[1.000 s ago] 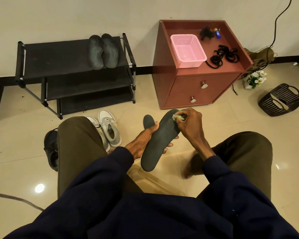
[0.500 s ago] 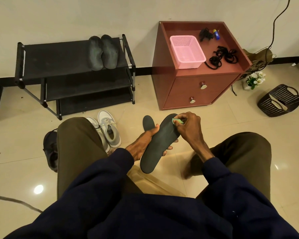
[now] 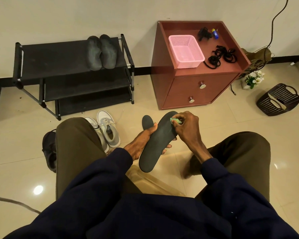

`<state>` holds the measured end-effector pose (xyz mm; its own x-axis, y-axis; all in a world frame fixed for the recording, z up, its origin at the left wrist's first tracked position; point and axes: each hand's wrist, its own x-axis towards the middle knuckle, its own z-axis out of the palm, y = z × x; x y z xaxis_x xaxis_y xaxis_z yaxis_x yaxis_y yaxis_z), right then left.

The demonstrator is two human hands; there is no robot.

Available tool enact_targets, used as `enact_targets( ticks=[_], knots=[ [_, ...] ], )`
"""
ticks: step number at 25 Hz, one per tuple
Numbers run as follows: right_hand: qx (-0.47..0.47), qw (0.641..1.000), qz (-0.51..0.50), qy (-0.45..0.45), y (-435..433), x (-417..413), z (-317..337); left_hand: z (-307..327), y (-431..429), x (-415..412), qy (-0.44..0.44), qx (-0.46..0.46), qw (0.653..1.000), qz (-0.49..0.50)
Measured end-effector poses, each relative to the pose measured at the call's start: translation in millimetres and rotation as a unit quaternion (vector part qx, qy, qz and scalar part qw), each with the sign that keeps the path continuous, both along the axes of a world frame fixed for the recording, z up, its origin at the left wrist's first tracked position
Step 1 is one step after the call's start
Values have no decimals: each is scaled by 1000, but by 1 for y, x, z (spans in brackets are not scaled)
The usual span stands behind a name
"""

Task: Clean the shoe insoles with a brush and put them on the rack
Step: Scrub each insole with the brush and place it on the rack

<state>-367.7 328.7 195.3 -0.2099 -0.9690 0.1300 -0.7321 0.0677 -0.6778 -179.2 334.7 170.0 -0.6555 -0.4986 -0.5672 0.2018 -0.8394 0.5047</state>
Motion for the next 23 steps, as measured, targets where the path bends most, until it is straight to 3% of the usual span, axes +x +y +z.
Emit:
enact_targets(
  ticks=[3,5,11,15,17,21,23],
  knots=[
    [61,991,105,-54,12,16,8,-6,-2,3,-10,-3,1000,13],
    [82,982,167,-42,14,20,14,-8,-4,4,-13,-4,1000,18],
    [7,1000,9,18,-1,-7,5,-8,-4,3,23,-19,1000,0],
    [117,981,146,-47,13,13,15,-11,-6,6,8,-22,1000,5],
    [134,972,189,-32,15,15,20,-11,-6,5,-5,-20,1000,17],
    [30,997,50,56,1,-6,12,-11,-6,3,18,-22,999,20],
    [25,999,29,32,3,-6,10,-13,-6,4,14,-28,999,19]
  ],
)
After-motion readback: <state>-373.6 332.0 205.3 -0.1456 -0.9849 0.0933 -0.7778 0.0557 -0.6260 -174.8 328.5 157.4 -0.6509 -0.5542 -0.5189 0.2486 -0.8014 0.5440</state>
